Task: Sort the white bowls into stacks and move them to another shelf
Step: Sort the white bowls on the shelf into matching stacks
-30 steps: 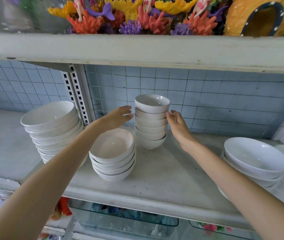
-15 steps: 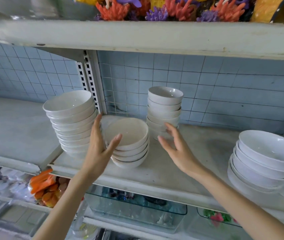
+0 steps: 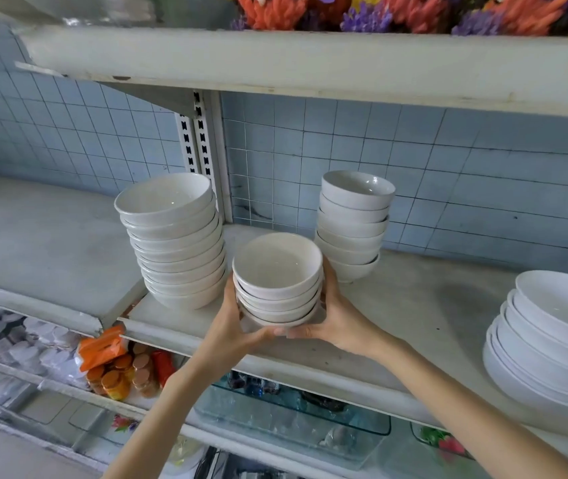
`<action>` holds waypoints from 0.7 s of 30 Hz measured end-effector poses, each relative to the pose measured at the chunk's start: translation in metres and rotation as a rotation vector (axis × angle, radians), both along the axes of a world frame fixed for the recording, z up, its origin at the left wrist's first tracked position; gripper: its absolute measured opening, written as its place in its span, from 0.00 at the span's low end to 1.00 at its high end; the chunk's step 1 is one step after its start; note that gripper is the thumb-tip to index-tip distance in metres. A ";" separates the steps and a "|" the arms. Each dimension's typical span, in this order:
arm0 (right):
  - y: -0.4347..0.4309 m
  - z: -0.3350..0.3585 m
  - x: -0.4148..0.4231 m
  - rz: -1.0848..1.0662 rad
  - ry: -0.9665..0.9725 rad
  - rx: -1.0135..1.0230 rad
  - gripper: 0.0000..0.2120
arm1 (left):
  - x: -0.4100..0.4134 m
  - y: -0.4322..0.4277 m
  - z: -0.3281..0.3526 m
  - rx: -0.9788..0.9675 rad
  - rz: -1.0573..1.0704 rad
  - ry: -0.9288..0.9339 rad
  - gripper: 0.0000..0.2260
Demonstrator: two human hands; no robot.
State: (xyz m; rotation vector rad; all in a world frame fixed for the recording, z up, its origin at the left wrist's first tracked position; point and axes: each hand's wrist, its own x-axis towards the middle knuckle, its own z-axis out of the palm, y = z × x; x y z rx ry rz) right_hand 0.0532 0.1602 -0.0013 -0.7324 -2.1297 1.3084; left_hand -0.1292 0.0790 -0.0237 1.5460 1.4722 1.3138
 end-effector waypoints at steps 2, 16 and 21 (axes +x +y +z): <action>0.003 -0.002 0.000 0.009 0.002 -0.008 0.58 | -0.005 0.004 -0.002 -0.036 -0.025 0.010 0.51; 0.006 -0.003 0.004 -0.055 0.050 0.013 0.58 | -0.007 0.004 0.003 -0.072 0.026 -0.075 0.50; 0.000 0.012 0.011 -0.094 0.121 0.011 0.58 | 0.001 -0.001 0.028 -0.006 0.022 -0.068 0.50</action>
